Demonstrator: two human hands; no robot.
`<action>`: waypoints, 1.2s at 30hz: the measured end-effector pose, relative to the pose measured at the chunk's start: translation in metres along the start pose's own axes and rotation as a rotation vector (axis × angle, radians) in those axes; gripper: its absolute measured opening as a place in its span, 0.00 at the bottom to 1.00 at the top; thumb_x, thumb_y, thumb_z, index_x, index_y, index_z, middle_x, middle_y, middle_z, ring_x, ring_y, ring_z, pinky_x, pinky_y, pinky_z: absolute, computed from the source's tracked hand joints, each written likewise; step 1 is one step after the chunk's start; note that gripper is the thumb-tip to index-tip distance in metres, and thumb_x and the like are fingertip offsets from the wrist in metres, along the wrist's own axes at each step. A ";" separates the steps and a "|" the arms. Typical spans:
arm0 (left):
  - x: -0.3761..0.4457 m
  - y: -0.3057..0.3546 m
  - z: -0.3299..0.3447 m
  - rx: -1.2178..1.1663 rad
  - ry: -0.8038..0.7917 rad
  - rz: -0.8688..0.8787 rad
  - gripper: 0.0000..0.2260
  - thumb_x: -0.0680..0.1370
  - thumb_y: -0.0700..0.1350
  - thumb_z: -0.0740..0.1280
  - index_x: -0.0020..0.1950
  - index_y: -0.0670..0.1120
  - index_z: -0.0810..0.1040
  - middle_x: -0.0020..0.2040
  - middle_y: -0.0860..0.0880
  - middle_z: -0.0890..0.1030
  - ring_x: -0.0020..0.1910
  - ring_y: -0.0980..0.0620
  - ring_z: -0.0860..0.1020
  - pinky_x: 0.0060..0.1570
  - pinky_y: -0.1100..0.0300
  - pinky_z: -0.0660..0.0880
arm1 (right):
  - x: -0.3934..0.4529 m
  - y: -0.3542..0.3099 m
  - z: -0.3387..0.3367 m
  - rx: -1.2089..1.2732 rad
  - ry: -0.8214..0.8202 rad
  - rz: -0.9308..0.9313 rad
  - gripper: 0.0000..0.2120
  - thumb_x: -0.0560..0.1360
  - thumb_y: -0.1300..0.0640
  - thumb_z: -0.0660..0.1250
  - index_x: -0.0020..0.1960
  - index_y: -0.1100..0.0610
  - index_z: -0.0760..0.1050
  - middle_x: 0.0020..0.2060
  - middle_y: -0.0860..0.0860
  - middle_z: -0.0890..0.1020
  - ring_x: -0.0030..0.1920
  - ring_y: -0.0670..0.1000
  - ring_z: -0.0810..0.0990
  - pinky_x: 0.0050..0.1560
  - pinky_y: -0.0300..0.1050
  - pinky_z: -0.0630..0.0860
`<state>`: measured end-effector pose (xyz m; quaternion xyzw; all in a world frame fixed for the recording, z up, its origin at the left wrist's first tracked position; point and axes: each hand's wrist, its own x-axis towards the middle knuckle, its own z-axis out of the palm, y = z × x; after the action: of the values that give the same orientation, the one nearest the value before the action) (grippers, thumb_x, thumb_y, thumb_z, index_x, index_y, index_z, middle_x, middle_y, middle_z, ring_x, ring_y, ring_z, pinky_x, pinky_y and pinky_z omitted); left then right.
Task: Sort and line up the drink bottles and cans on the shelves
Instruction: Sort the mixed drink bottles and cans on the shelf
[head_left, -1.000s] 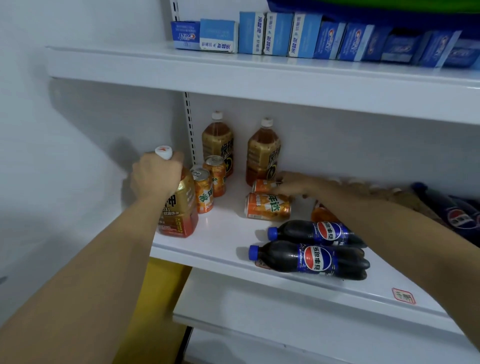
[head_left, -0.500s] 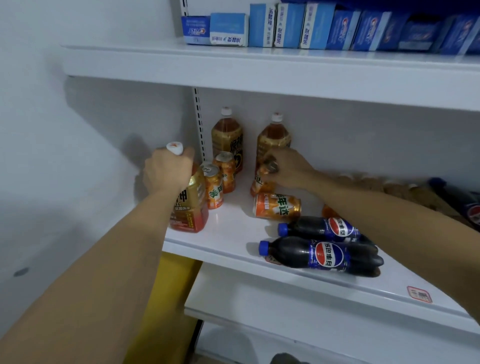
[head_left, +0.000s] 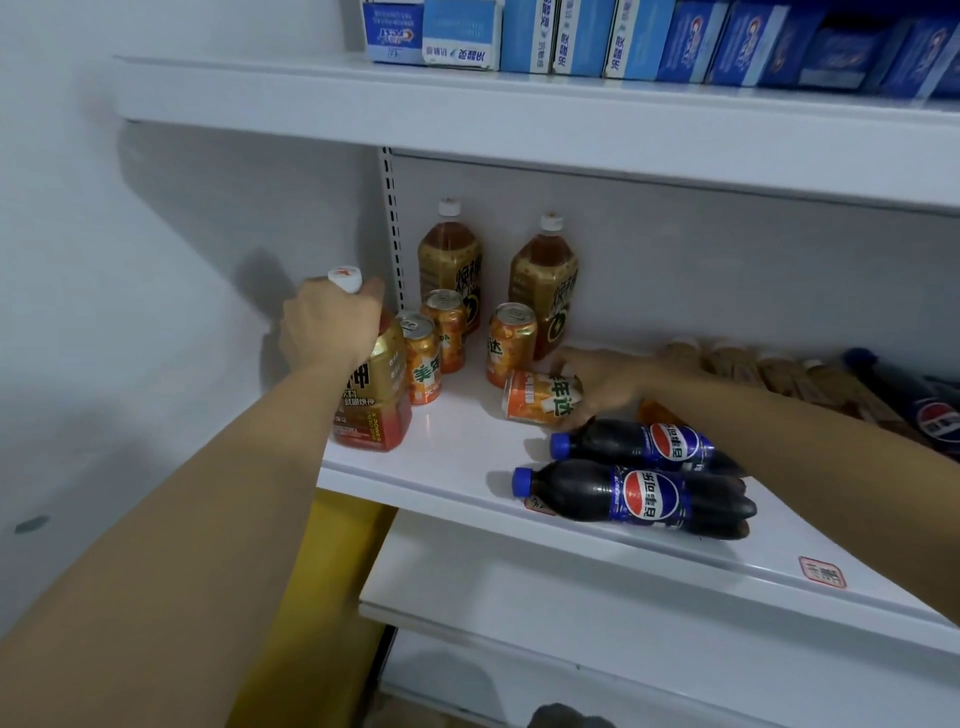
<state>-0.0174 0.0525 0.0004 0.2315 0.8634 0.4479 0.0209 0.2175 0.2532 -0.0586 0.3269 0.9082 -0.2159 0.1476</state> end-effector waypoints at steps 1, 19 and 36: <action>0.000 0.000 0.000 -0.004 0.000 0.000 0.21 0.77 0.63 0.65 0.54 0.46 0.81 0.48 0.44 0.82 0.47 0.41 0.80 0.43 0.53 0.71 | 0.002 -0.001 0.000 0.012 0.048 -0.009 0.40 0.67 0.48 0.82 0.72 0.50 0.64 0.63 0.46 0.75 0.62 0.50 0.76 0.62 0.45 0.73; -0.002 0.000 -0.002 -0.009 -0.020 0.016 0.17 0.78 0.60 0.65 0.52 0.47 0.79 0.46 0.45 0.81 0.46 0.43 0.79 0.40 0.57 0.68 | -0.006 -0.063 -0.006 0.061 0.449 -0.296 0.22 0.75 0.49 0.75 0.66 0.54 0.73 0.55 0.48 0.78 0.54 0.50 0.79 0.48 0.42 0.75; -0.026 0.003 -0.008 -0.100 0.362 0.428 0.33 0.74 0.56 0.71 0.75 0.46 0.66 0.69 0.45 0.72 0.69 0.44 0.71 0.66 0.49 0.68 | -0.059 -0.003 -0.028 0.001 0.049 -0.261 0.16 0.84 0.46 0.61 0.69 0.50 0.68 0.59 0.52 0.79 0.57 0.53 0.79 0.60 0.52 0.79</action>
<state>0.0049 0.0365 0.0031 0.3232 0.7613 0.5184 -0.2173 0.2558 0.2338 -0.0093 0.2113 0.9461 -0.2259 0.0957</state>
